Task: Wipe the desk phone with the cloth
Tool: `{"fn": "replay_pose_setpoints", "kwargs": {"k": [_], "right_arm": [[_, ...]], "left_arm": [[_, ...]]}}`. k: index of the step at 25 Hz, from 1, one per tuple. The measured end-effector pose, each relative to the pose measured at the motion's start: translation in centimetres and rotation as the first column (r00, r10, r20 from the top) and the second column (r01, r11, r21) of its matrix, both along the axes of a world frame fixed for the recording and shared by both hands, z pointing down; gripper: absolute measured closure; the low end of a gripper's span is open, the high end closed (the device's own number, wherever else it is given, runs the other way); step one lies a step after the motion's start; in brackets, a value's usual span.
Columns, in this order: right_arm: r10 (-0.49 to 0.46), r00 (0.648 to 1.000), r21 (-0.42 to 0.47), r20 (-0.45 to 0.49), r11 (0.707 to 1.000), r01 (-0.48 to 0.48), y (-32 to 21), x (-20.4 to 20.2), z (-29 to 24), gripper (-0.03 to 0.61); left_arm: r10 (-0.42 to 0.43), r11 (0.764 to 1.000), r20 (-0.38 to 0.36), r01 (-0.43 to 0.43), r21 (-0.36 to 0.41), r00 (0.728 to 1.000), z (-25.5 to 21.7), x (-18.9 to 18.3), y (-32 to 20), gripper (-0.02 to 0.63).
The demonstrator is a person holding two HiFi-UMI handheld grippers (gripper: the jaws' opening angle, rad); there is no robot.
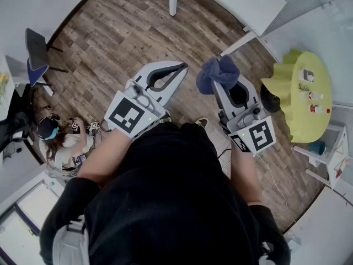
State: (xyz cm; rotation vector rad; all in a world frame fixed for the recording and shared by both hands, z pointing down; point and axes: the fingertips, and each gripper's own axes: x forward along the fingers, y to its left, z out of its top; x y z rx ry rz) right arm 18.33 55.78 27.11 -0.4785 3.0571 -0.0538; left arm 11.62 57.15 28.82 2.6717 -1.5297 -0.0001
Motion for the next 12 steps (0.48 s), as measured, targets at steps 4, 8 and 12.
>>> {"fn": "replay_pose_setpoints", "kwargs": {"k": [4, 8, 12], "right_arm": [[0.000, 1.000, 0.003, 0.002, 1.000, 0.000, -0.44, 0.17, 0.21, 0.489], [0.003, 1.000, 0.003, 0.000, 1.000, -0.003, -0.29, -0.07, 0.21, 0.489], [0.003, 1.000, 0.010, -0.012, 1.000, -0.002, -0.30, -0.15, 0.19, 0.489]], "left_arm": [[0.005, 1.000, 0.015, -0.005, 0.006, 1.000, 0.28, 0.23, -0.56, 0.603], [0.005, 1.000, 0.010, -0.005, 0.011, 1.000, 0.17, 0.01, -0.34, 0.603], [-0.001, 1.000, 0.009, 0.001, 0.013, 1.000, 0.17, -0.11, -0.40, 0.603]]}}
